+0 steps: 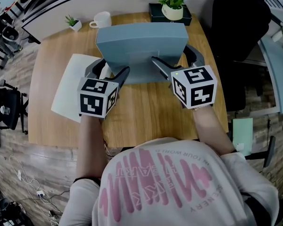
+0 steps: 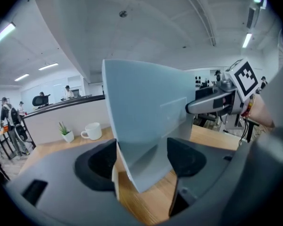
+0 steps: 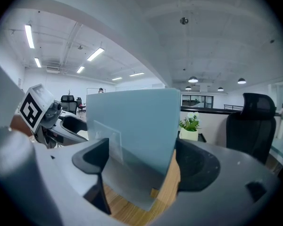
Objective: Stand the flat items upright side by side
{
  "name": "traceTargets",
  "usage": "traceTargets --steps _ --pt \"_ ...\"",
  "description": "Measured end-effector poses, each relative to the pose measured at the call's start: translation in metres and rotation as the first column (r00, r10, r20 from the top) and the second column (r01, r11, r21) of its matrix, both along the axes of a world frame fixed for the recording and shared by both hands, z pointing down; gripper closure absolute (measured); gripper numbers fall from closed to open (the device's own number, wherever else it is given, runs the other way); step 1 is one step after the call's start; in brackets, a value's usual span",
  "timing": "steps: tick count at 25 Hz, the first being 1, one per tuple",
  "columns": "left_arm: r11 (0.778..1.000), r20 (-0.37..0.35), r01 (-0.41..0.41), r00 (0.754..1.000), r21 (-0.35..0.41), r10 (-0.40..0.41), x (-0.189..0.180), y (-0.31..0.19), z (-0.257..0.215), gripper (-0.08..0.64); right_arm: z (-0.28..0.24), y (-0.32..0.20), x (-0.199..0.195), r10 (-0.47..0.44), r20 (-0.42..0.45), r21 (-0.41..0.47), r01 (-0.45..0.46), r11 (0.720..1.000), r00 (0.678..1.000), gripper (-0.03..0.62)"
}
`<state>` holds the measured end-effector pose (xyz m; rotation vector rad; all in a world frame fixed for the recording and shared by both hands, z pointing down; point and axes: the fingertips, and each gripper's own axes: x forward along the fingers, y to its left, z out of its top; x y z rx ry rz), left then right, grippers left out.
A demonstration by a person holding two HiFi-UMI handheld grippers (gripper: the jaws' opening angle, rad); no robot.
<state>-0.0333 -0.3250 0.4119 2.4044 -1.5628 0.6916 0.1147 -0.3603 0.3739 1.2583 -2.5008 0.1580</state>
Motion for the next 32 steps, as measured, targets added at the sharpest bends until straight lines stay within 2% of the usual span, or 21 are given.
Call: traceTargets --steps 4,9,13,17,24,32 --pt "1.000 -0.024 0.005 1.000 0.030 -0.004 0.001 -0.002 -0.006 0.175 0.001 0.000 0.001 -0.004 -0.002 0.001 0.004 1.000 1.000 0.143" --pt "0.995 -0.062 0.046 0.997 0.093 -0.041 -0.004 -0.006 -0.020 0.172 0.000 0.002 0.001 -0.016 0.001 -0.002 0.016 1.000 1.000 0.137" --pt "0.988 -0.146 0.065 0.988 0.138 -0.044 -0.003 -0.006 -0.035 0.184 -0.001 0.003 0.001 -0.026 0.001 -0.005 0.026 1.000 1.000 0.127" --pt "0.988 -0.220 0.069 0.975 0.139 -0.037 -0.001 -0.004 -0.041 0.189 -0.002 0.005 0.001 -0.027 0.000 -0.009 0.027 1.000 1.000 0.127" --pt "0.981 -0.201 0.083 0.979 0.174 -0.048 -0.004 0.000 -0.048 0.189 -0.003 0.007 0.004 0.001 0.017 -0.023 -0.001 1.000 1.000 0.127" --pt "0.977 -0.205 0.040 0.979 0.207 0.003 -0.006 0.012 -0.067 0.189 -0.018 0.017 0.006 0.069 0.036 0.000 -0.069 0.998 0.997 0.127"
